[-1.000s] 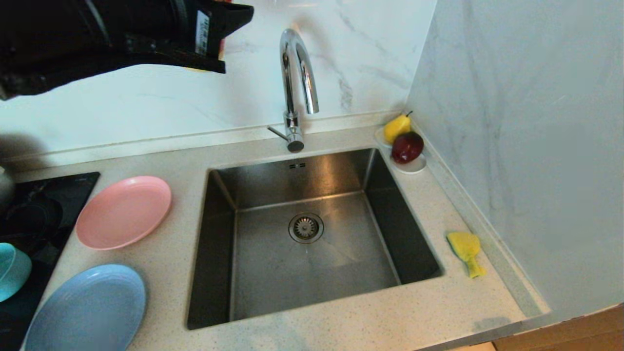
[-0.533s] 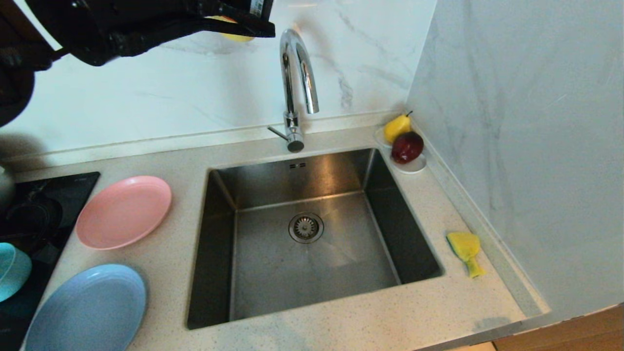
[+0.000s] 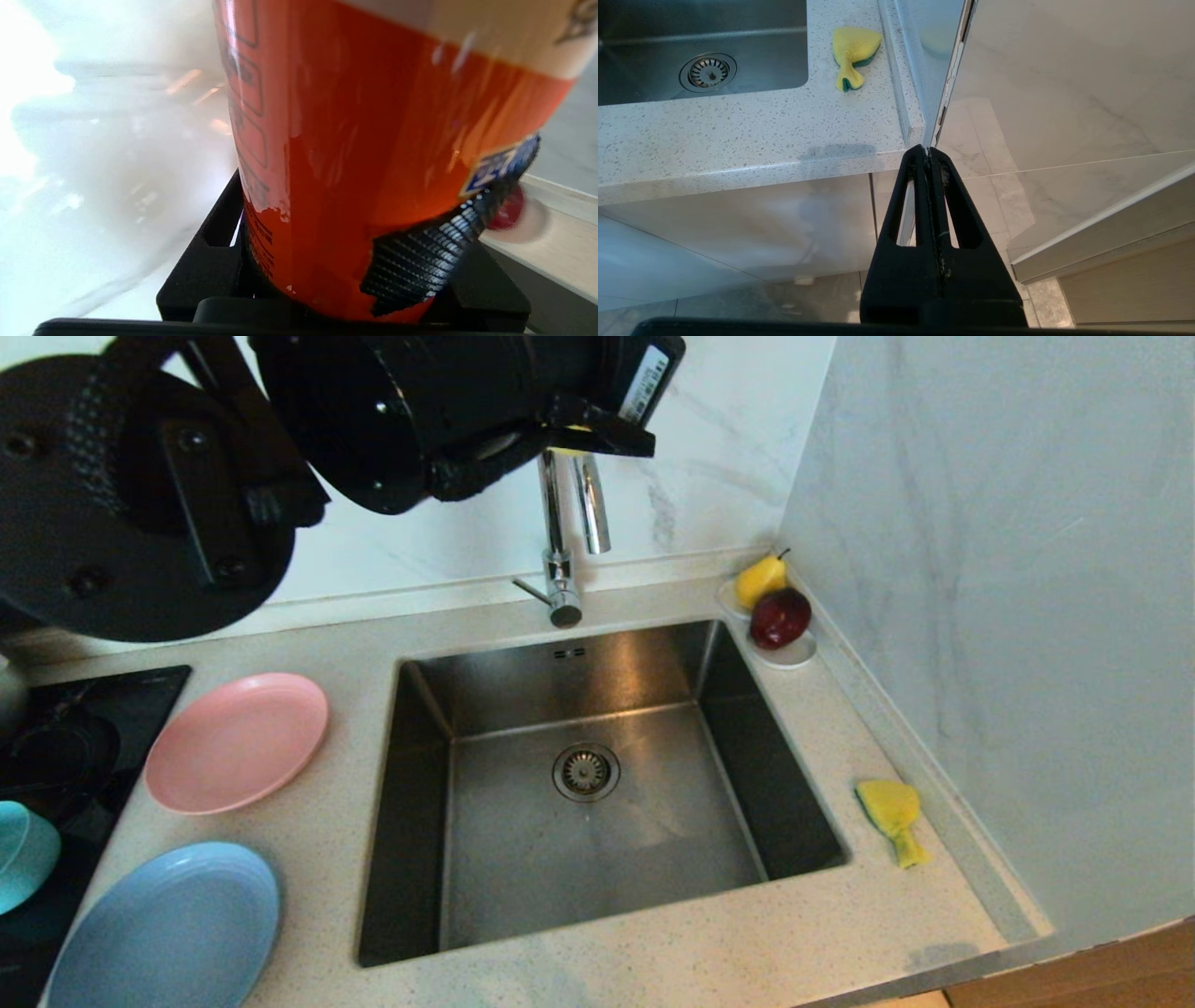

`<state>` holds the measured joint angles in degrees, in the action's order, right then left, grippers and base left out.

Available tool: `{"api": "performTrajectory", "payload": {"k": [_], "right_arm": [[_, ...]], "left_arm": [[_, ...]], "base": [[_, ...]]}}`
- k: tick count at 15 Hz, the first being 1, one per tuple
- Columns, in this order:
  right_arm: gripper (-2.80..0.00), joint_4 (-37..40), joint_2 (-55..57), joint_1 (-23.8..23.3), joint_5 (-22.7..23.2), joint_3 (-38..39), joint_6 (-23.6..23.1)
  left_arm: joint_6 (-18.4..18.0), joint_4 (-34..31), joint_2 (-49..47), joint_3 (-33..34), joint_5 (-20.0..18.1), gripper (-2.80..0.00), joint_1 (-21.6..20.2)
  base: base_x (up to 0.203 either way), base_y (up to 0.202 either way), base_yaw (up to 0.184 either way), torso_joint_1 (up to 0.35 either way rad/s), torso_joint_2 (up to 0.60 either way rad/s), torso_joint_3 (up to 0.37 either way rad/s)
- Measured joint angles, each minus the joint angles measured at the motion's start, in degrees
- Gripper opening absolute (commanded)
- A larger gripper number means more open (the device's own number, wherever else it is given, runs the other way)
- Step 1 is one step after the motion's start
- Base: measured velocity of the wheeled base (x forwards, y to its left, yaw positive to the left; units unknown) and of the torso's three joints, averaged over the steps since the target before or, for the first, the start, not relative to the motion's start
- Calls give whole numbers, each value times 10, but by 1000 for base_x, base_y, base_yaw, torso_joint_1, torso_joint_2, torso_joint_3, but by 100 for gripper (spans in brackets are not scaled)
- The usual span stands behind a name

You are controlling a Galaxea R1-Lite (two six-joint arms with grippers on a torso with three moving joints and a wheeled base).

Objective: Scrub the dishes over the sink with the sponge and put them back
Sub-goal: Squeeze it onto the sponge

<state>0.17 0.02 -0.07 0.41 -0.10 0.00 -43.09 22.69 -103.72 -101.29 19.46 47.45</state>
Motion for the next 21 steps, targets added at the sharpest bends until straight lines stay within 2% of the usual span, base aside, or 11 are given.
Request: {"api": "performTrajectory", "payload": {"k": [6, 12, 16, 21], "right_arm": [[-280, 0, 0, 0, 0, 0, 0], [-280, 0, 0, 0, 0, 0, 0], [-280, 0, 0, 0, 0, 0, 0], [-280, 0, 0, 0, 0, 0, 0]], "left_arm": [[0, -1, -33, 20, 26, -280, 39], [-4, 0, -39, 106, 37, -280, 58], [-42, 43, -48, 159, 37, -280, 72], [-54, 62, -65, 217, 41, -280, 91]], "base": [[0, 0, 0, 0, 0, 0], [0, 0, 0, 0, 0, 0], [0, 0, 0, 0, 0, 0], [0, 0, 0, 0, 0, 0]]}}
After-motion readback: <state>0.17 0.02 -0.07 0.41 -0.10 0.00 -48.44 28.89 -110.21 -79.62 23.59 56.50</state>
